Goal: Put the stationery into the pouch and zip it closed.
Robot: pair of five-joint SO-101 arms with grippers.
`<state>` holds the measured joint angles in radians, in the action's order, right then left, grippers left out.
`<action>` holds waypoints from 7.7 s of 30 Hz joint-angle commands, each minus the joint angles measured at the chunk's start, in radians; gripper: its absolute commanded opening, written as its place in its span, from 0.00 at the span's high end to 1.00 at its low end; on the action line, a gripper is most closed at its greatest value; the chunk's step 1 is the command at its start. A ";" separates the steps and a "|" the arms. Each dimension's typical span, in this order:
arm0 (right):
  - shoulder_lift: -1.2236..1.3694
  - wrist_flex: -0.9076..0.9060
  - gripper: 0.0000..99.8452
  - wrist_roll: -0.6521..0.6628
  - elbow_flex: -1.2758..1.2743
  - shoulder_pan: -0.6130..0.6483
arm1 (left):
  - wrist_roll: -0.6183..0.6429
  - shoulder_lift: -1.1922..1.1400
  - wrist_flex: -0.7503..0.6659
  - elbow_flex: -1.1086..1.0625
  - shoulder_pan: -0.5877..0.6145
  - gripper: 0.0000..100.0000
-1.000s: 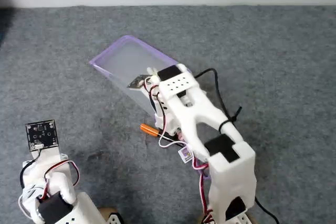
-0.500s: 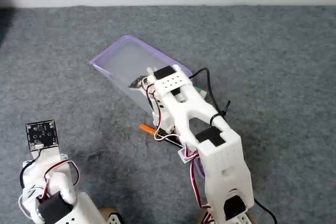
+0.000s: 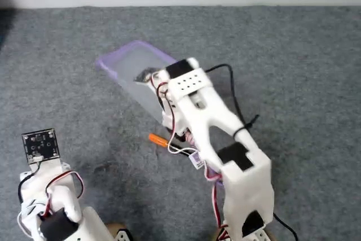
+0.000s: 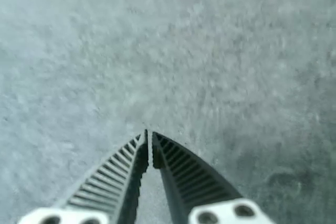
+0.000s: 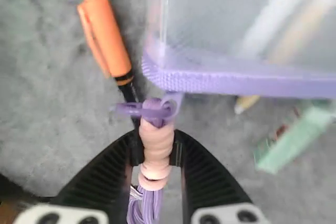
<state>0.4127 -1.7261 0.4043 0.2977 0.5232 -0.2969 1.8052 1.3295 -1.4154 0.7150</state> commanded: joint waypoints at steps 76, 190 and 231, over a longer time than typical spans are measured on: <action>-0.584 -0.064 0.99 -0.106 0.318 0.240 | 0.686 -0.723 0.040 0.846 -0.661 0.74; -0.796 -0.051 0.99 0.163 -0.002 -0.094 | 0.322 -0.718 -0.071 0.750 -0.621 0.99; -0.949 0.114 0.73 0.012 -0.710 -0.094 | 0.422 -0.723 0.137 0.769 -0.399 0.99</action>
<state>-0.5861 -1.6678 0.4304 -0.4112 0.4219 0.1128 1.0810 1.4645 -0.6544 0.2823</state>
